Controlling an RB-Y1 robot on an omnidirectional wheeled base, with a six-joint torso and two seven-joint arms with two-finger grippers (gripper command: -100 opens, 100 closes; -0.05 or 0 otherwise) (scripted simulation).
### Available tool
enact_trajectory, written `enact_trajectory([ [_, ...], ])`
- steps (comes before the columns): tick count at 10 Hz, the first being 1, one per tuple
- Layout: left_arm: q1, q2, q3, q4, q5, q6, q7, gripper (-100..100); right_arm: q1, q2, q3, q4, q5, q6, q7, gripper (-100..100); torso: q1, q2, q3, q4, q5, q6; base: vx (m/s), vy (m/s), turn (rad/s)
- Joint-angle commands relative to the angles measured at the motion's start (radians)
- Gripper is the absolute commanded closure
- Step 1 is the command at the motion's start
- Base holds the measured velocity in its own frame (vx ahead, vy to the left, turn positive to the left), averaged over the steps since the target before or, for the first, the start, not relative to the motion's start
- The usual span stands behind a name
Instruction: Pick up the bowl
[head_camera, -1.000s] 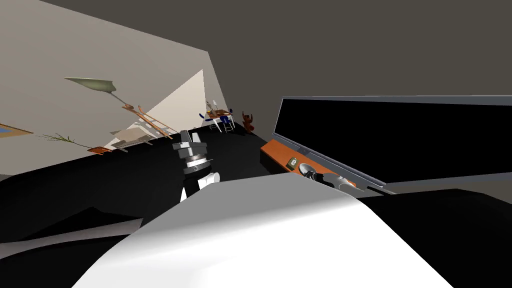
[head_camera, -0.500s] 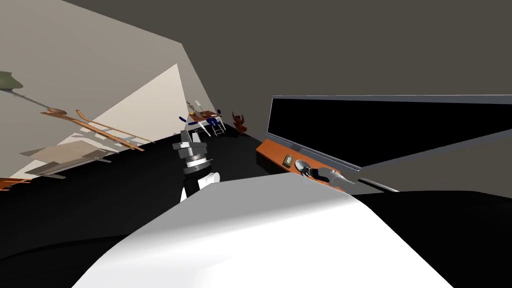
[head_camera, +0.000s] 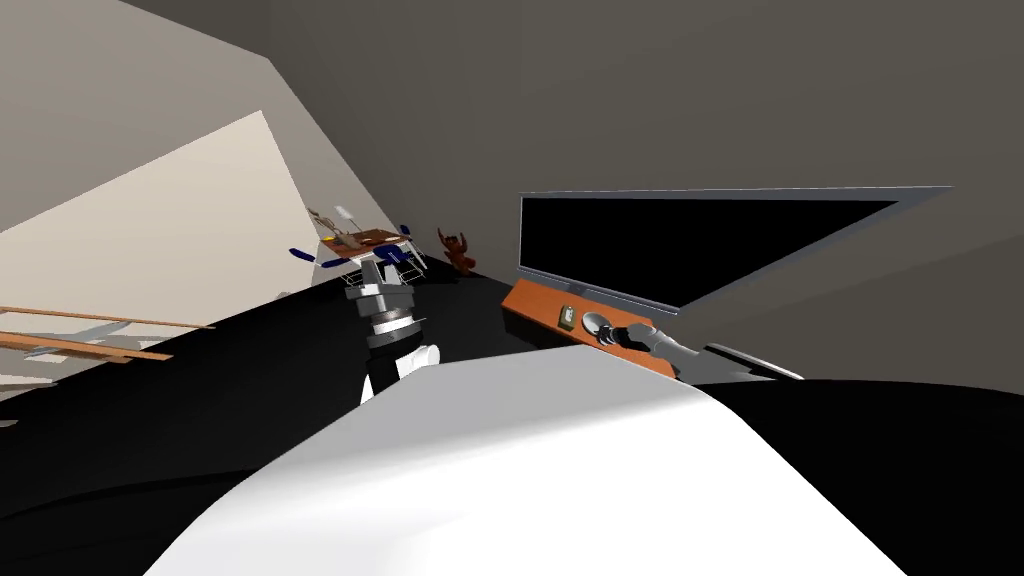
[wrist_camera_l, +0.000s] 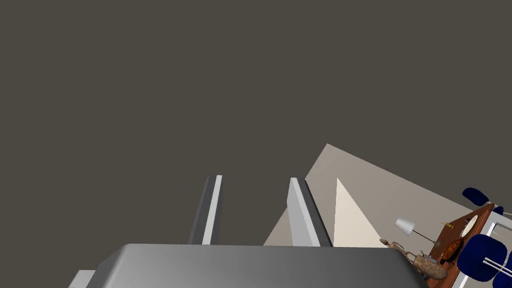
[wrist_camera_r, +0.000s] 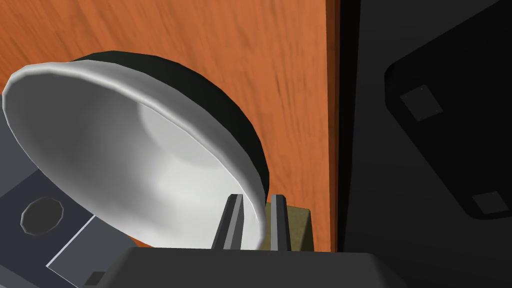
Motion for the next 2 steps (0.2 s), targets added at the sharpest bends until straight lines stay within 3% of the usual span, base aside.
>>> enact_trajectory([
  [1,0.000,0.000,0.000,0.000,0.000,0.000,0.000,0,0.000,0.000,0.000,0.000,0.000,0.000,0.000,100,0.000,0.000,0.000,0.000,0.000,0.000,0.031,0.017,-0.054],
  [2,0.000,0.000,0.000,0.000,0.000,0.000,0.000,0,-0.001,0.000,0.000,0.002,0.003,-0.003,0.003,0,-0.002,0.003,0.002,0.001,-0.001,-0.001,0.006,0.004,0.009],
])
